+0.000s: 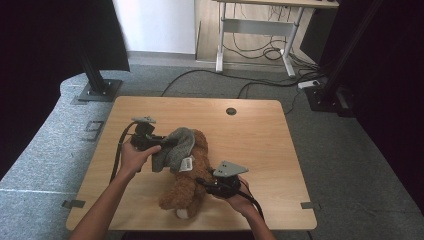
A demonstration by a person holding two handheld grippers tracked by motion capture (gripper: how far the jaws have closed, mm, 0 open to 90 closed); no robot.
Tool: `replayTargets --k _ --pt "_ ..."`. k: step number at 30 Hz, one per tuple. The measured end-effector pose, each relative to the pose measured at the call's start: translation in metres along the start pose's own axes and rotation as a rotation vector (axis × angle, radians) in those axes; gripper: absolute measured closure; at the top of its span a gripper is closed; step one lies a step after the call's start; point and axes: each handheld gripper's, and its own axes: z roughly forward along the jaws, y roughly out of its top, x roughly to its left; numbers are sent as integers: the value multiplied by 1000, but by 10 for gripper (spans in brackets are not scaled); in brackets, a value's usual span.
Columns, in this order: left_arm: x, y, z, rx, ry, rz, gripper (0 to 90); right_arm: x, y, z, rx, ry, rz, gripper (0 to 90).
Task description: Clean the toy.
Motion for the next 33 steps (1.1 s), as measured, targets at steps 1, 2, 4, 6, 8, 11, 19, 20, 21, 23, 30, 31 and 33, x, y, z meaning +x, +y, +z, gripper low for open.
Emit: replayTargets --k 1,2,4,6,8,11,19,20,21,23,30,31,33 --pt "2 -2 3 14 8 -5 720 1 1 1 -2 5 0 587" --pt "5 -4 6 30 19 -11 720 1 1 2 -2 7 1 585" --pt "10 -8 9 44 26 -21 720 2 2 4 -7 13 4 569" --pt "14 -12 11 54 31 -36 720 3 1 7 -14 19 12 552" --pt "17 -15 12 62 43 -40 720 5 1 11 -19 26 15 539" --pt "19 -17 11 75 75 -33 720 9 1 18 -32 42 25 508" --pt "28 -24 13 94 74 -65 718 4 5 4 -138 66 191 316" --pt "28 -24 13 96 76 -66 718 3 3 2 -135 57 197 305" --pt "28 -25 13 97 76 -67 718 2 0 0 -129 54 202 297" --pt "29 -26 13 96 75 -73 718 2 -7 -1 -106 40 208 275" --pt "30 -27 15 102 77 -78 717 -2 -25 2 -26 72 225 201" --pt "31 -27 15 102 76 -81 717 -1 -27 5 -4 77 216 185" --pt "33 -28 14 103 74 -84 717 -1 -33 11 28 91 218 169"
